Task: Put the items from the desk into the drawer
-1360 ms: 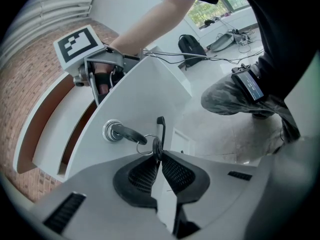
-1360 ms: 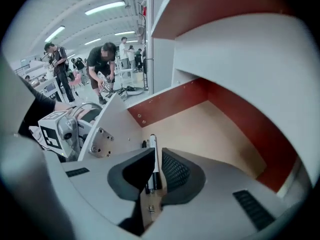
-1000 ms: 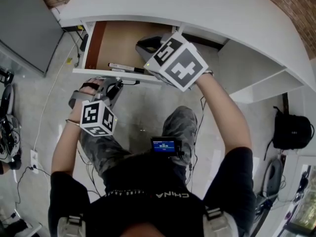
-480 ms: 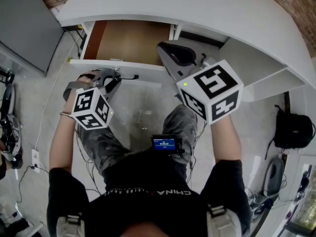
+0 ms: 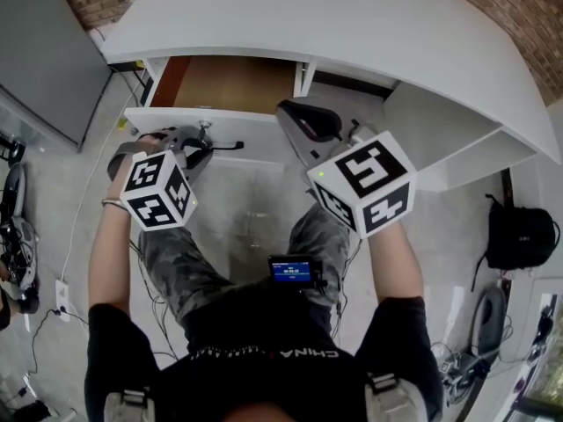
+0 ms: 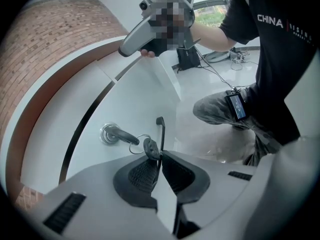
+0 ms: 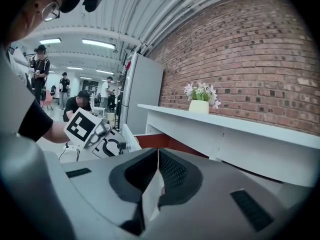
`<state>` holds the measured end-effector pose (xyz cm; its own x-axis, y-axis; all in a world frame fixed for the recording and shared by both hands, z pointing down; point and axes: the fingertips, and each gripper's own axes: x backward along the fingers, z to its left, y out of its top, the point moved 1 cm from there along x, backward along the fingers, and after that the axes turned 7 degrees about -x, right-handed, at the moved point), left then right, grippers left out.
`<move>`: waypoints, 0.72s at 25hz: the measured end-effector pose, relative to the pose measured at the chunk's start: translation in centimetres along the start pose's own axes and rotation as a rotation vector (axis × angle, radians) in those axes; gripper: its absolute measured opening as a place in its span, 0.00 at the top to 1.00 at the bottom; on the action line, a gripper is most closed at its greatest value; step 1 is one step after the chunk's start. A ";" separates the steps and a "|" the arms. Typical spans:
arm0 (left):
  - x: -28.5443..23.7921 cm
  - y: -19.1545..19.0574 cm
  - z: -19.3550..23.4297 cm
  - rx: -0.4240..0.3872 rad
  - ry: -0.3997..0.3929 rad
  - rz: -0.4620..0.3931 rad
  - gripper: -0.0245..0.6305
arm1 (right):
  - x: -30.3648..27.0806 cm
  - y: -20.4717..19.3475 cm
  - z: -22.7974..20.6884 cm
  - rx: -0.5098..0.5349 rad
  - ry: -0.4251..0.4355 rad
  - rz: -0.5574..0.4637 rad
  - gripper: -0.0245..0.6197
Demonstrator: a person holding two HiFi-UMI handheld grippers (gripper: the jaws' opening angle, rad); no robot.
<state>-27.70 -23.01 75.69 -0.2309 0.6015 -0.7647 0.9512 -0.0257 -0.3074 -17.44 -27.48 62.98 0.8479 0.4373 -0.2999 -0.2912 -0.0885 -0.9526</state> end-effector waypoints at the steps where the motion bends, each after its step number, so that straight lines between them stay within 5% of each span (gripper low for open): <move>1: 0.0 0.2 0.1 0.001 -0.006 -0.001 0.91 | 0.1 0.0 0.0 0.002 -0.001 0.000 0.93; 18: -1.6 0.0 2.4 0.003 -0.011 0.002 0.91 | -0.7 -0.3 -0.9 -0.010 -0.035 0.001 0.93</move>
<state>-27.79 -25.92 75.54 -0.2308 0.5927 -0.7717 0.9512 -0.0295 -0.3072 -17.50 -28.59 63.44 0.8314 0.4681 -0.2994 -0.2880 -0.0978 -0.9526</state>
